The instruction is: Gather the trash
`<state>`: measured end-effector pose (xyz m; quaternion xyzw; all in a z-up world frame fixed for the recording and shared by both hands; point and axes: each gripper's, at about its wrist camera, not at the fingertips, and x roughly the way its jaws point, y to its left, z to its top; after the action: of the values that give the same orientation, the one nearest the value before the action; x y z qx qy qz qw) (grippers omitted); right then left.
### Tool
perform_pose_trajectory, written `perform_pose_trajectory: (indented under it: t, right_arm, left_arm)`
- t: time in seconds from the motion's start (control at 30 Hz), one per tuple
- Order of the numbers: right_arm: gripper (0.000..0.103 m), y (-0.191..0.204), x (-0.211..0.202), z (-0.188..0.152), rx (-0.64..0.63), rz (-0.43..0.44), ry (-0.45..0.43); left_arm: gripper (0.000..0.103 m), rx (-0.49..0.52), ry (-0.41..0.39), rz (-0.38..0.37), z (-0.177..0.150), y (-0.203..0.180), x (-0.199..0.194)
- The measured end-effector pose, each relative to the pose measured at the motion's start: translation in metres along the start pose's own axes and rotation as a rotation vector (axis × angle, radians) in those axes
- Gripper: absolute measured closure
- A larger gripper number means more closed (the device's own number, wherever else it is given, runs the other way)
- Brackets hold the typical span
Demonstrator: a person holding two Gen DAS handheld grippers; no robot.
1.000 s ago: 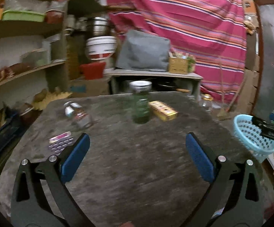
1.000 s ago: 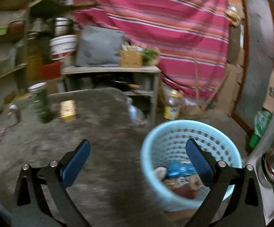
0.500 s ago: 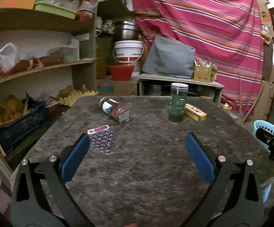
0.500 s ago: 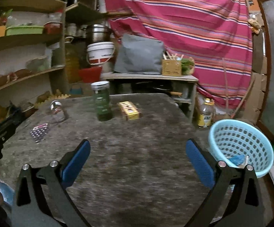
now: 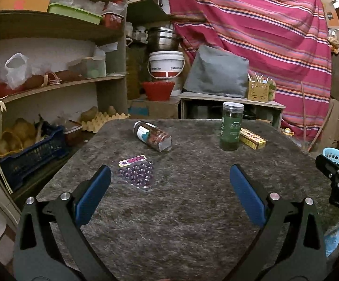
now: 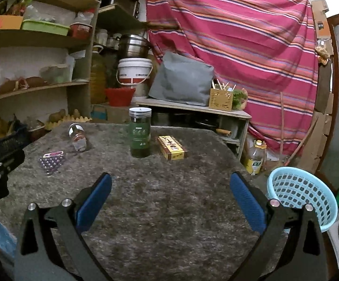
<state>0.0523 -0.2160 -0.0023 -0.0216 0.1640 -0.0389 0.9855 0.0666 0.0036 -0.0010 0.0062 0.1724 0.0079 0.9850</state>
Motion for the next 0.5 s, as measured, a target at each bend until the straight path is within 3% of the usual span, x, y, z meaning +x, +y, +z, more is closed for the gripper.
perform_pose_trajectory:
  t: [0.5]
  right_arm:
    - [0.004,0.0039,0.0027,-0.0004,-0.012,0.004,0.008]
  left_arm:
    - [0.005,-0.038,0.001,0.006,-0.0002,0.0038,-0.0021]
